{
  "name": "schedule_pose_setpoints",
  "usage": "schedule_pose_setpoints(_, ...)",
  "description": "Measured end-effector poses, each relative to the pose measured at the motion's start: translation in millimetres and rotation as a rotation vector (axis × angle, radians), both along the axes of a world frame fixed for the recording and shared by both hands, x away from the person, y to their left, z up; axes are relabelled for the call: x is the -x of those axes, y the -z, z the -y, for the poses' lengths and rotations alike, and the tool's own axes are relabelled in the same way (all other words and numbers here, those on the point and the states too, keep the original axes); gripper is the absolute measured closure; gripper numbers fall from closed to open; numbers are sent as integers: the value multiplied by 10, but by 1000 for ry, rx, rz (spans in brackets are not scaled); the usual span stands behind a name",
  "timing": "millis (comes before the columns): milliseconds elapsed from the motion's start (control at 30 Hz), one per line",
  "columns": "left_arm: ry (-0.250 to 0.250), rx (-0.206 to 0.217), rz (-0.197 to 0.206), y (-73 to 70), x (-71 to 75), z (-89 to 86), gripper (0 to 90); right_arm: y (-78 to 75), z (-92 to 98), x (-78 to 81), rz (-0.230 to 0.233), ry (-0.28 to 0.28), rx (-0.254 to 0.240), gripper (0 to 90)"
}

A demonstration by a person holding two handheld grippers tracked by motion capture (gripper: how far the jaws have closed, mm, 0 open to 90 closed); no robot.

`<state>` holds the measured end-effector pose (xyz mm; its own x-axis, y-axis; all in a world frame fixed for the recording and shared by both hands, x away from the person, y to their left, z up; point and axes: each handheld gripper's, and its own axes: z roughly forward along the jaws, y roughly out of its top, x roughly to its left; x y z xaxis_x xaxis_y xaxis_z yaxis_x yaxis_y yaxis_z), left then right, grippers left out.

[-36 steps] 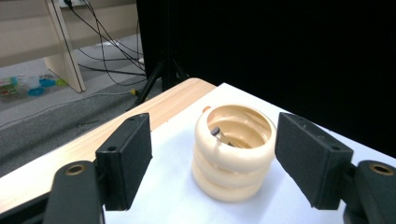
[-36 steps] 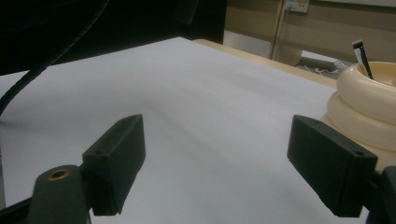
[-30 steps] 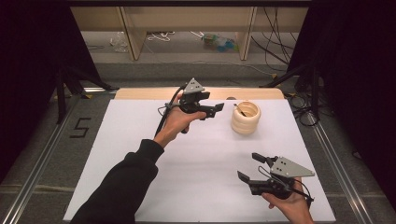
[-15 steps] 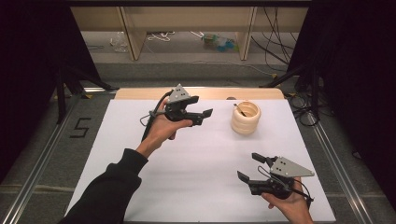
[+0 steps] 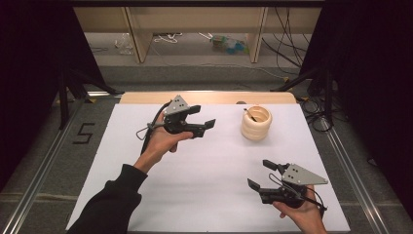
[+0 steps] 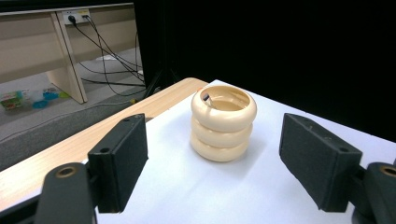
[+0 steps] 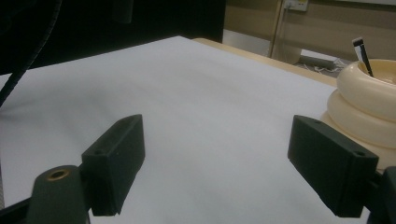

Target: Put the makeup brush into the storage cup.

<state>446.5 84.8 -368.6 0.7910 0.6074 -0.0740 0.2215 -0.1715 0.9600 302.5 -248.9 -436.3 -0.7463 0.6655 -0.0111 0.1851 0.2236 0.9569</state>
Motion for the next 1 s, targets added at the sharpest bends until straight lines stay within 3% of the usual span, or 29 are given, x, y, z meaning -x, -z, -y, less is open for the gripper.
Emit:
schedule_pose_setpoints(333,4,21,15,-17,110,-119,221,-20,8,13,-13,6,13,199)
schedule_pose_setpoints(500,17,1,33,-1,182,-129,215,-26,9,27,-32,6,8,199)
schedule_pose_setpoints(567,12,-18,52,7,214,-139,212,-28,14,15,-7,3,11,199)
schedule_pose_setpoints(700,24,-8,47,30,264,-168,200,-30,14,25,-27,10,4,199)
schedule_pose_setpoints(733,28,-5,44,36,276,-180,197,-18,10,3,5,5,-8,198)
schedule_pose_setpoints(900,19,-1,36,90,333,-261,192,-21,12,2,5,5,-9,197)
schedule_pose_setpoints(967,11,-1,32,110,347,-302,190,-37,22,25,-26,11,6,197)
schedule_pose_setpoints(1000,6,3,31,118,354,-324,189,-36,24,20,-17,11,7,197)
